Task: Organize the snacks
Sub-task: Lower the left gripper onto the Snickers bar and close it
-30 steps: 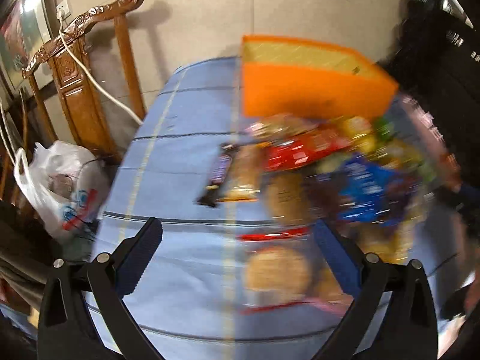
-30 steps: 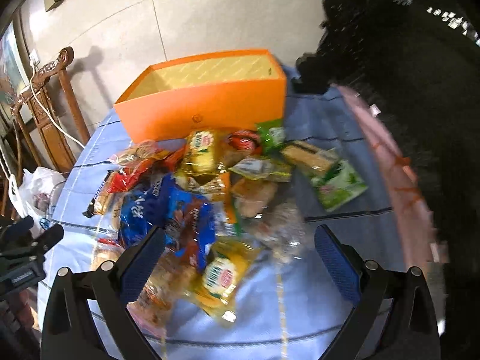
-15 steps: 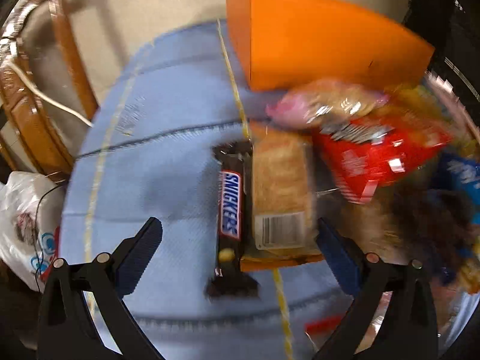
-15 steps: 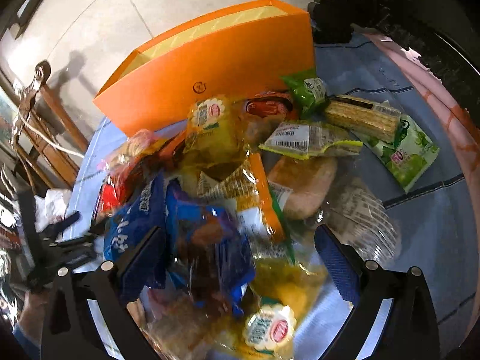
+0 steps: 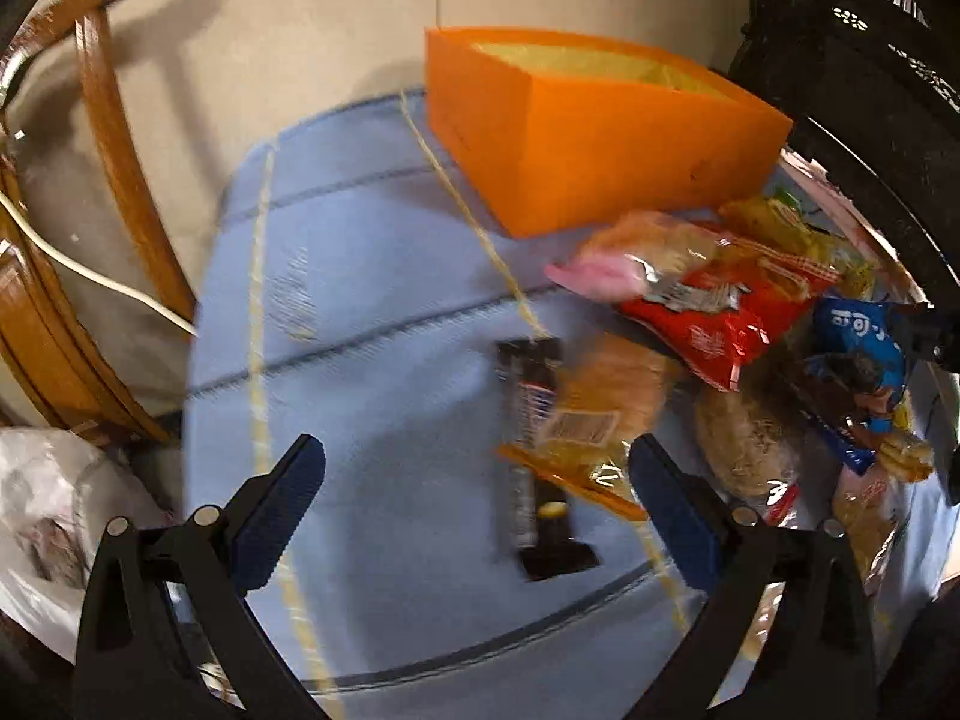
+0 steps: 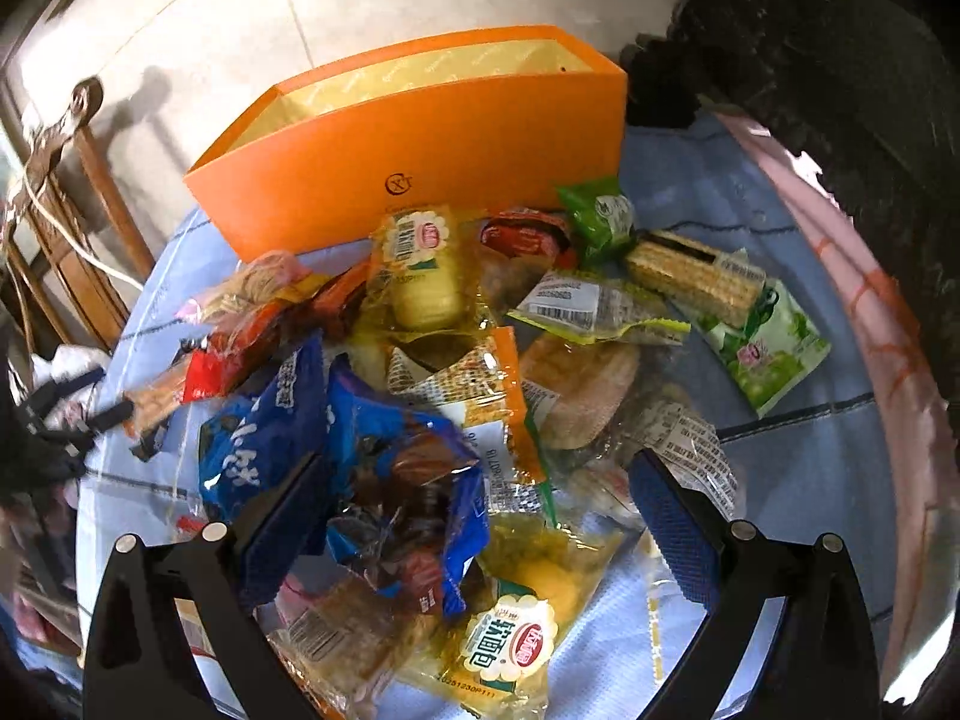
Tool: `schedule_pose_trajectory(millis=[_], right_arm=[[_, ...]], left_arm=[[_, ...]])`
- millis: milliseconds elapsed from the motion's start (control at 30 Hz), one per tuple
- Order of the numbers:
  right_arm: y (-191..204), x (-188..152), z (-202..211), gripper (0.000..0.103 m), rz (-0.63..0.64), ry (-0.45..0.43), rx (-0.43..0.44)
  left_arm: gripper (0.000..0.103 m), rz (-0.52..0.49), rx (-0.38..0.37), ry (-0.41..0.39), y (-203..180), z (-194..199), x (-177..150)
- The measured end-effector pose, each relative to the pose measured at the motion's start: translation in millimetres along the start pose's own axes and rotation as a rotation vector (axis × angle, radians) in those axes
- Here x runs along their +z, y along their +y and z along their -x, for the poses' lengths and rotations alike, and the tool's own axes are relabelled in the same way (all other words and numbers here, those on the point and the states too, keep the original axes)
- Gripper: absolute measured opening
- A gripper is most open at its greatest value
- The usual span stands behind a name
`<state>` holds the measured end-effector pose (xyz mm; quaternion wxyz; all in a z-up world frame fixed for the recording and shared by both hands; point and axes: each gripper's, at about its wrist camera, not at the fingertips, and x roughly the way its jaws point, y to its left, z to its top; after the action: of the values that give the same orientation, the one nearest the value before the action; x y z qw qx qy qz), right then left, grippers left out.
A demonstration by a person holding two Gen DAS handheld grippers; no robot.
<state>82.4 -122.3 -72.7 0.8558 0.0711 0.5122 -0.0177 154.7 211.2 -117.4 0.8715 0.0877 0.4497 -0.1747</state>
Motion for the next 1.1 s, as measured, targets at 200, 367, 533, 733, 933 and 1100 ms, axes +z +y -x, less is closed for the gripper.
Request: schedule_pose_trajectory(millis=[200, 367, 533, 733, 933, 1100], right_arm=[[6.5, -0.9, 3.2, 0.100, 0.025, 0.005, -0.001], [6.2, 0.2, 14.7, 0.100, 0.036, -0.030, -0.019], [4.3, 1.6, 12.8, 0.100, 0.002, -0.014, 0.015], [9.3, 2.5, 19.4, 0.100, 0.025, -0.037, 0.004], [2.7, 3.9, 19.0, 0.100, -0.006, -0.039, 0.026], [6.4, -1.7, 11.1, 0.100, -0.012, -0.027, 0.053]], left_arm=[[0.099, 0.076, 0.045, -0.014, 25.0, -11.2, 16.4], [0.099, 0.137, -0.001, -0.073, 44.3, 13.1, 26.6], [0.099, 0.094, 0.073, 0.079, 41.5, -29.0, 31.0], [0.099, 0.047, -0.035, 0.171, 0.8, -45.6, 20.3], [0.099, -0.158, 0.029, 0.090, -45.2, -22.6, 6.0], [0.099, 0.044, 0.054, 0.132, -1.8, -46.6, 20.2]])
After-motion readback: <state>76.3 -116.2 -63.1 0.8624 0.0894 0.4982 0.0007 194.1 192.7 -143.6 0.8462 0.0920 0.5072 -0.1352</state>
